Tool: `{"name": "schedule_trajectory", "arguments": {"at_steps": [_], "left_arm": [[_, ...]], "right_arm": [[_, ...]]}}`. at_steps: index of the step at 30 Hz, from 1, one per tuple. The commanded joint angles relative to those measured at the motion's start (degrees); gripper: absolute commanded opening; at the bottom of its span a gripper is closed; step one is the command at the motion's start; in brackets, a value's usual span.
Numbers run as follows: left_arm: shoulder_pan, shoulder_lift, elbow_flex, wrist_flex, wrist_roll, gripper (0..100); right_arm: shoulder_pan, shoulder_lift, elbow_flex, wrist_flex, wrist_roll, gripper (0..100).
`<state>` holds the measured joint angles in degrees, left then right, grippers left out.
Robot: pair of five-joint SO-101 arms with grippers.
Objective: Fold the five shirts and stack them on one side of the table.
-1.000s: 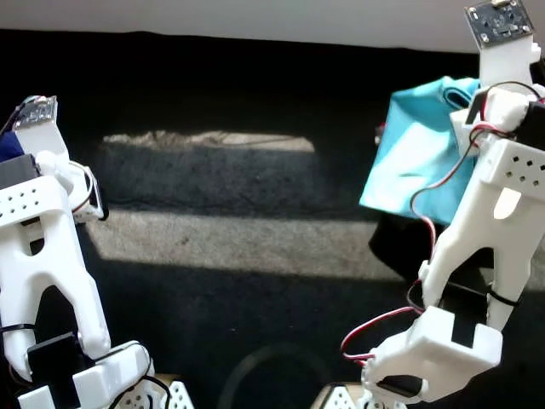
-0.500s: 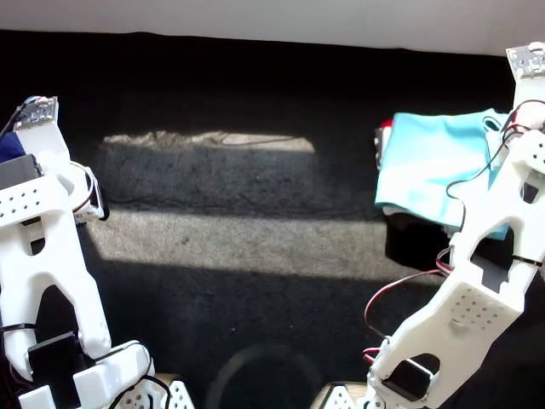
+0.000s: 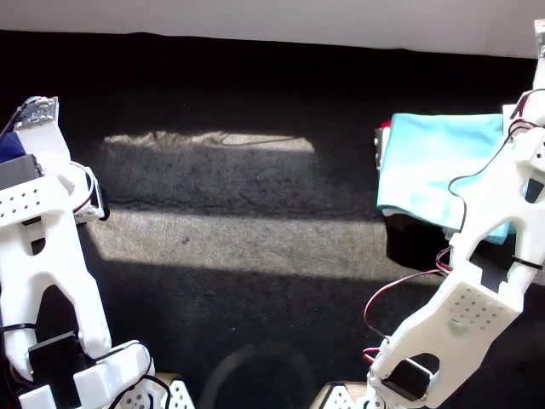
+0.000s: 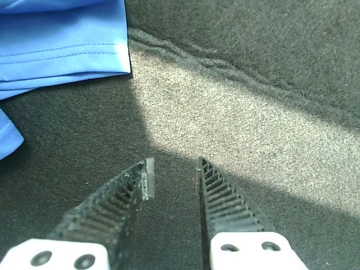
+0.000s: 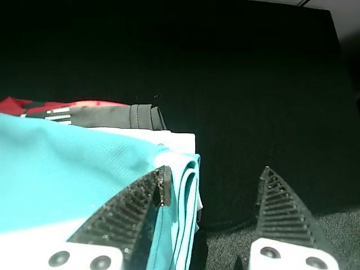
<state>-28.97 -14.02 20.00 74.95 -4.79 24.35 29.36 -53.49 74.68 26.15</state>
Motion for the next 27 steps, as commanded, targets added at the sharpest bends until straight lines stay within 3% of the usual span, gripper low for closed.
{"name": "schedule_trajectory", "arguments": {"at_steps": [1,5,11,16,21,27], "left_arm": [[-0.6,-1.6,-0.6,-0.1,-0.4,13],[-4.5,-1.6,-0.9,-0.4,-0.4,14],[-18.0,-1.5,-0.6,-8.3,-0.6,14],[-25.5,-1.5,-0.6,-10.8,-8.6,22],[-31.3,3.2,-1.1,-11.0,-13.2,23],[-37.0,15.0,-1.4,-19.3,-17.1,23]], "right_arm": [[0.2,-0.7,-7.9,3.6,-6.3,15.2],[0.4,-0.8,-11.6,4.7,-8.7,0.4],[-1.2,-0.9,-17.8,15.6,-8.4,5.6],[-5.8,-0.8,-25.2,26.0,-8.4,9.0],[-7.4,-1.1,-28.5,26.4,-8.5,9.0],[-6.7,-7.4,-23.4,26.5,-8.5,9.0]]}}
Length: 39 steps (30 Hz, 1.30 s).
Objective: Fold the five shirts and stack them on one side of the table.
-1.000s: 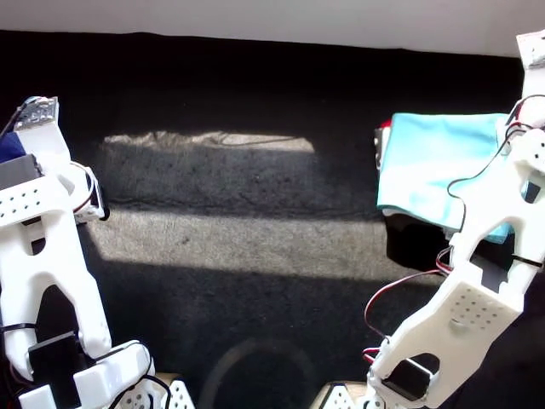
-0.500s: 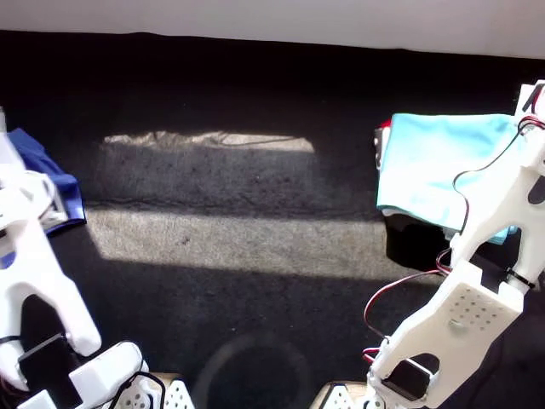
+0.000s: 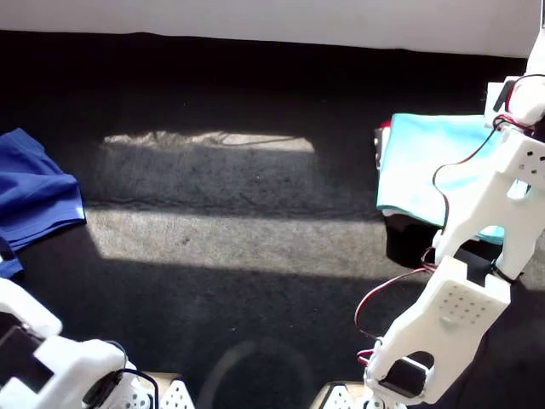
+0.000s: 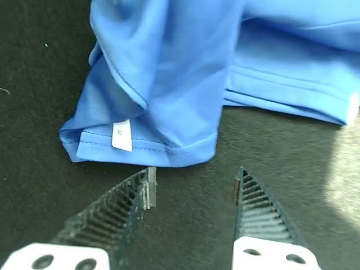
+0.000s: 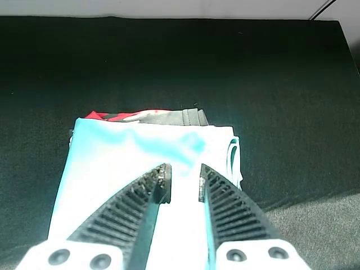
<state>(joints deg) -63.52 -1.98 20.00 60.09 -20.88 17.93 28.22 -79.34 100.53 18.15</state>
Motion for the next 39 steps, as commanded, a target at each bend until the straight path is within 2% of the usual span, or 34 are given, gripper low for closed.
{"name": "schedule_trajectory", "arguments": {"at_steps": [1,7,12,20,29,31,34,39], "left_arm": [[-3.4,4.1,-1.8,-6.0,-1.1,23],[-6.5,6.1,-7.0,-7.6,-1.0,23],[-5.3,6.5,-9.0,-9.8,-0.9,23],[-2.4,12.8,-9.5,-18.5,-1.0,23],[-1.3,18.0,-12.0,-18.8,-0.7,23],[-1.4,17.9,-12.0,-18.8,-0.7,16],[-1.5,17.9,-12.0,-18.8,-0.7,0],[-1.5,17.5,-12.1,-18.8,-0.7,1]], "right_arm": [[-0.4,-8.6,4.8,0.7,-0.5,9.0],[-3.6,-21.8,26.8,0.5,-0.4,9.0],[-8.3,-30.5,42.1,0.4,-0.4,9.0],[-12.3,-44.3,56.1,0.3,-0.6,9.0],[-12.2,-54.0,71.0,-0.5,-0.4,9.0],[-12.2,-55.3,74.4,-1.8,-0.4,9.0],[-12.2,-57.1,79.2,-3.9,-0.4,9.0],[-12.2,-60.4,85.8,-7.3,-0.4,9.0]]}}
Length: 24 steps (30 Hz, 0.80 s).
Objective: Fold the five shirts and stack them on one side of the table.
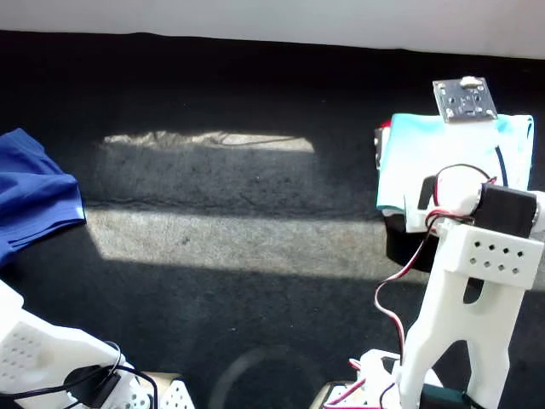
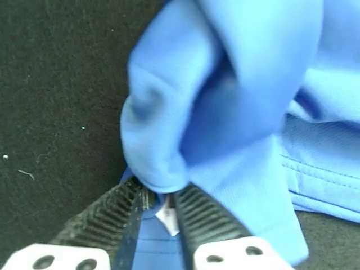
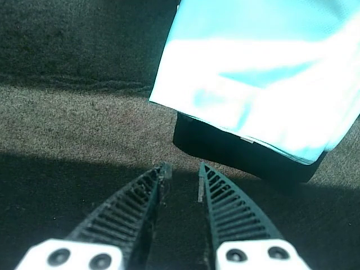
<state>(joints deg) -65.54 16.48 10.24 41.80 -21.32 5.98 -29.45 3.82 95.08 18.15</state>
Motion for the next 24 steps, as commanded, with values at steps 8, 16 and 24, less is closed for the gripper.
{"name": "schedule_trajectory", "arguments": {"at_steps": [8,16,24], "left_arm": [[2.9,-15.3,-2.5,11.8,1.8,1],[14.2,-35.2,-2.4,28.0,1.8,1],[37.3,-52.4,-2.4,42.2,3.3,1]], "right_arm": [[-0.2,-7.4,12.6,-5.4,-0.4,9.0],[-0.2,-12.8,20.2,-8.2,-0.4,9.0],[0.0,-17.9,29.8,-12.3,-0.6,9.0]]}}
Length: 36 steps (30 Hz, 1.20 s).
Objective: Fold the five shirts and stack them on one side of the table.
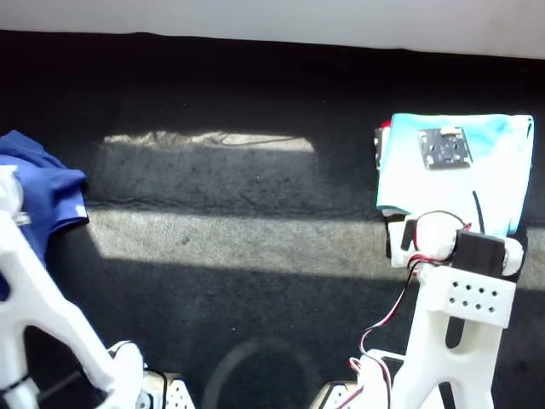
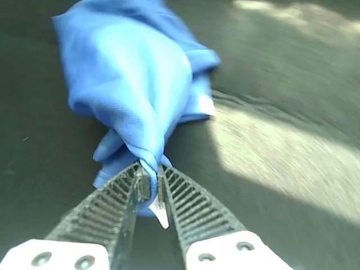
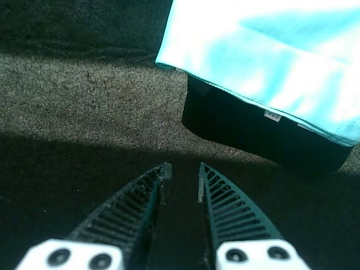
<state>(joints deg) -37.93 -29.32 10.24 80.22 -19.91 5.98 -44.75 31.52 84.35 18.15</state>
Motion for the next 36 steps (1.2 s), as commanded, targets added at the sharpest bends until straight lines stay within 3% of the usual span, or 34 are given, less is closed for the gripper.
{"name": "schedule_trajectory", "arguments": {"at_steps": [1,10,16,20,24,28,32,36], "left_arm": [[13.4,-8.5,-2.5,4.9,3.8,1],[43.1,-18.5,-2.7,10.5,13.0,1],[54.4,-22.5,-4.4,11.5,17.1,1],[58.2,-21.2,0.5,14.9,17.5,8],[58.2,-20.1,8.4,15.1,17.5,16],[55.8,-20.2,11.1,15.4,17.1,17],[44.4,-20.2,11.1,15.3,12.6,17],[24.3,-20.2,11.3,14.9,2.4,17]], "right_arm": [[0.0,-3.3,3.1,-2.2,-0.7,9.0],[0.1,-9.4,9.6,-4.8,-1.1,9.0],[3.5,-8.8,10.7,-8.1,-7.3,9.1],[3.8,-7.8,10.3,-9.2,-7.3,9.1],[3.7,-6.7,10.1,-9.4,-7.6,9.1],[3.6,-5.6,10.1,-11.3,-7.6,9.1],[1.1,-2.4,9.5,-11.1,-7.6,9.1],[-5.0,3.1,3.6,-10.8,-7.6,9.1]]}}
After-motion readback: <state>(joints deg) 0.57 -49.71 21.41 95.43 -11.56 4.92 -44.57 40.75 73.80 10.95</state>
